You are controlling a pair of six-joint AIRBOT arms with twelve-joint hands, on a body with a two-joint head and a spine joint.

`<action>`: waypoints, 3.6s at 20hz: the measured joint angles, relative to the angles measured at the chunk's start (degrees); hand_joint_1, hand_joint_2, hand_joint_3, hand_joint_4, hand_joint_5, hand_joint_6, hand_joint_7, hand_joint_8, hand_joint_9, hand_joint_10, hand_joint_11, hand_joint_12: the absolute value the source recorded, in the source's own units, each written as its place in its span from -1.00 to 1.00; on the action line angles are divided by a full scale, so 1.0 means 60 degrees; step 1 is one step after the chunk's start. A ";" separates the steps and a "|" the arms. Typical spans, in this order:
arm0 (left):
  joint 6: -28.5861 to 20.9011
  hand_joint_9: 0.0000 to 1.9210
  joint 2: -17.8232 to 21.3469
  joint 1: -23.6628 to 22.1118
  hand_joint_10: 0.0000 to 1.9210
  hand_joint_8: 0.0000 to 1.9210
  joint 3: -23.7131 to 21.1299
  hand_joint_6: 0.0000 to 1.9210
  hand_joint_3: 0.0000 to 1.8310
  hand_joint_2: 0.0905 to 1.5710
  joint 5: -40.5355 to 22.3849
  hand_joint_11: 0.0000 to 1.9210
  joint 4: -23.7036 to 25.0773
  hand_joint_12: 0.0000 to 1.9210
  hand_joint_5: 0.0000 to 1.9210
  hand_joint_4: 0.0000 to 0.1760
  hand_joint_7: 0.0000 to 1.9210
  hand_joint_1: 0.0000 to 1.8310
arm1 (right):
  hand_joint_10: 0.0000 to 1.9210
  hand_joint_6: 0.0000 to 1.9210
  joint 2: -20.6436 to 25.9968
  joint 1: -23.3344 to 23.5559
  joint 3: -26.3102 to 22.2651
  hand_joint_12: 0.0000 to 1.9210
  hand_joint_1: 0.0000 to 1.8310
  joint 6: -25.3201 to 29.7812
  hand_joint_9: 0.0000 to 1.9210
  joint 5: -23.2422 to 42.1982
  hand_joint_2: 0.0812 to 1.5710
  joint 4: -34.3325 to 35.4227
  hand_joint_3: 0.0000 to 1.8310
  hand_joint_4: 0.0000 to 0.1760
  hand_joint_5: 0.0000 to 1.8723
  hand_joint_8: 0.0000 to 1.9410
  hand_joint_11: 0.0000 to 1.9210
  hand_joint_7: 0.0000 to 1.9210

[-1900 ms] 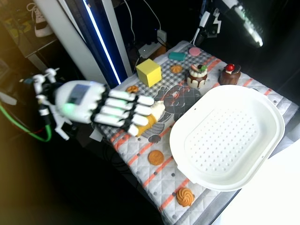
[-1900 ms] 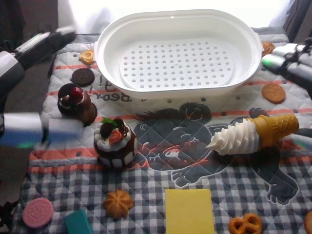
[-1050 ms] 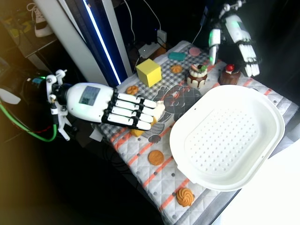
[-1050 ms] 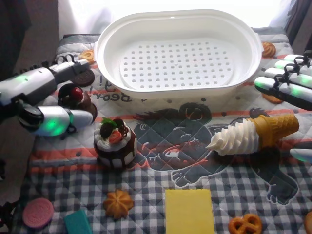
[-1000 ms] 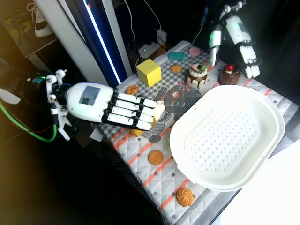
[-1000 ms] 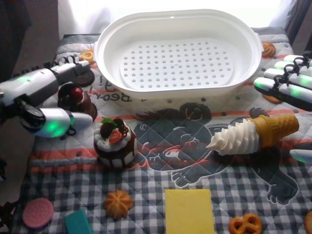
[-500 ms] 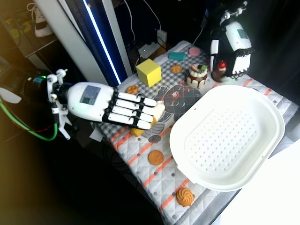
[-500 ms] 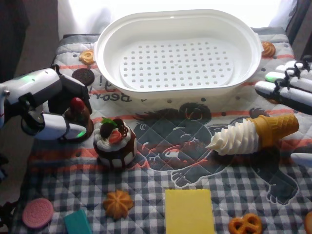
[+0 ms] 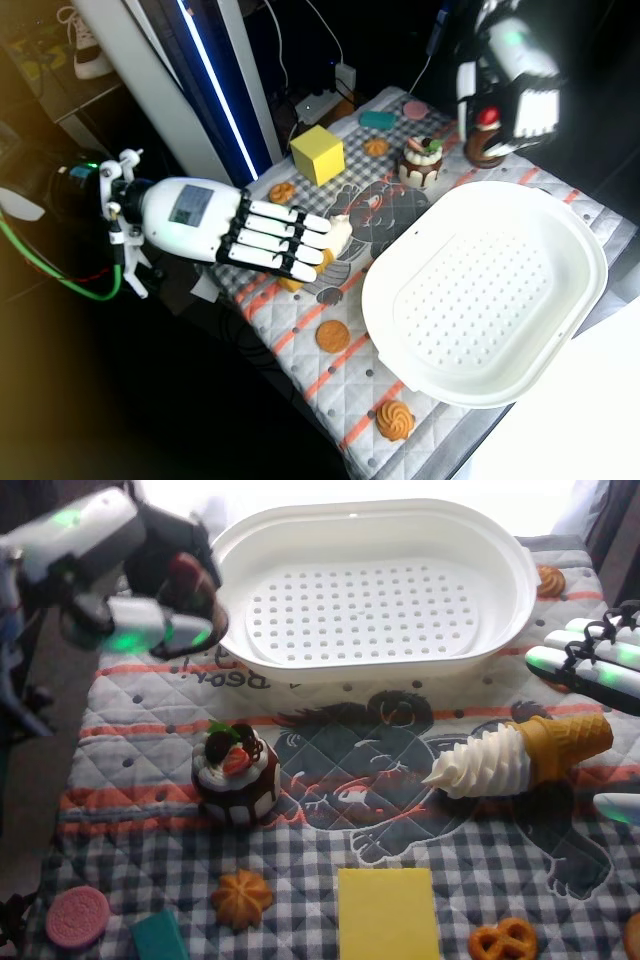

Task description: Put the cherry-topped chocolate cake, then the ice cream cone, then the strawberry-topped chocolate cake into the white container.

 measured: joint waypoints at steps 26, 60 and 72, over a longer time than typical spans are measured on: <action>0.0033 -1.00 -0.2091 -0.0805 -1.00 -1.00 0.2036 -1.00 -1.00 0.22 0.1763 -1.00 -0.1067 -1.00 -1.00 0.58 -1.00 -0.26 | -1.00 -1.00 -0.0331 -0.0066 0.0157 -0.08 -0.45 0.0357 -0.98 -0.0149 0.53 -0.0073 -1.00 -0.34 -1.00 -1.00 -1.00 -1.00; -0.2907 -1.00 0.0430 0.1464 -1.00 -1.00 -0.0634 -0.99 -1.00 0.75 -0.2324 -1.00 0.1177 -1.00 -0.96 0.81 -1.00 -0.43 | 0.57 0.38 -0.1424 0.1825 0.1177 1.00 0.25 0.0772 -0.55 -0.0091 0.58 -0.0812 -1.00 -1.00 -0.20 0.54 -0.65 -0.29; -0.3384 -1.00 0.0586 0.2131 -1.00 -1.00 -0.0936 -1.00 -1.00 0.75 -0.2914 -1.00 0.1249 -0.45 -0.97 0.60 -1.00 -0.38 | 1.00 0.48 -0.3439 0.4594 0.3366 1.00 0.18 -0.0885 0.38 -0.2331 0.60 0.0342 -1.00 -1.00 -0.25 0.99 0.48 0.16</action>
